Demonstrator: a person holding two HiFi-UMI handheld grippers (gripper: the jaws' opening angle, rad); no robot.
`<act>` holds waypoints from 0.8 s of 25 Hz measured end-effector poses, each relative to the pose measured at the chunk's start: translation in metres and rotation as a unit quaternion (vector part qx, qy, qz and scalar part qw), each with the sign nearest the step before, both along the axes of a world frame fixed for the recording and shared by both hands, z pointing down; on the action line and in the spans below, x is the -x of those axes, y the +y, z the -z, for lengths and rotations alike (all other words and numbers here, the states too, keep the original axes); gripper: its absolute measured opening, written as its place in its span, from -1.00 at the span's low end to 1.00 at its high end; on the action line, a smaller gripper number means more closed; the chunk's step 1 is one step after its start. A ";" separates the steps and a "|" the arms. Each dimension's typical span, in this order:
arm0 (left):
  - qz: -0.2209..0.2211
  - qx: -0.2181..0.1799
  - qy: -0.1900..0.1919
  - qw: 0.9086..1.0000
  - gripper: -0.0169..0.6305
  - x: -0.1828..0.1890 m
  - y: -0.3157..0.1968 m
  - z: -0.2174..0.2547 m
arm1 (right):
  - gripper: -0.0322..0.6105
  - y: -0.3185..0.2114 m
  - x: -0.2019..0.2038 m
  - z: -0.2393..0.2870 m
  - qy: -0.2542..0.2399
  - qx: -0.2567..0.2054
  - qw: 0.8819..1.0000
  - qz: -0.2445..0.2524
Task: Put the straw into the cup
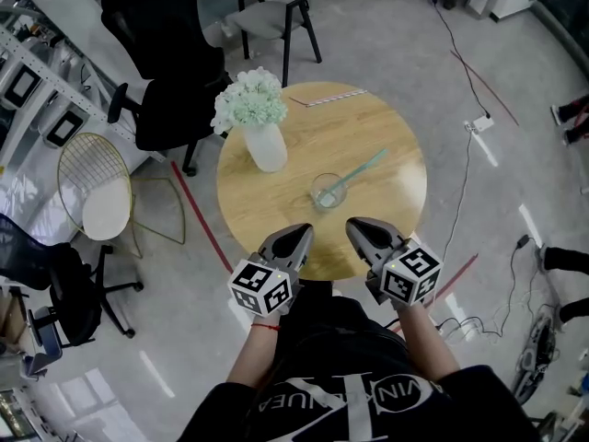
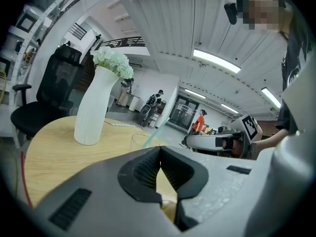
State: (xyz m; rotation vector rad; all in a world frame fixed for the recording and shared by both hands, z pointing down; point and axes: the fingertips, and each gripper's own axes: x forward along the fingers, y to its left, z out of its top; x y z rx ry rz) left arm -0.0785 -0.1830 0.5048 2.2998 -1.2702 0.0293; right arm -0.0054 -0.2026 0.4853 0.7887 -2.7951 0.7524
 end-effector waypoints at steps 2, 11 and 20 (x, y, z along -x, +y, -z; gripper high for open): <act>0.000 -0.002 -0.001 1.000 -0.92 -0.002 0.004 0.002 | -0.88 0.006 0.001 0.001 0.002 -0.004 1.000 0.007; -0.006 -0.014 -0.005 1.000 -0.92 -0.013 0.020 0.012 | -0.88 0.027 -0.003 0.011 0.001 -0.017 1.000 0.020; -0.006 -0.019 -0.012 1.000 -0.93 -0.019 0.037 0.018 | -0.88 0.050 -0.001 0.015 0.020 -0.042 0.998 0.044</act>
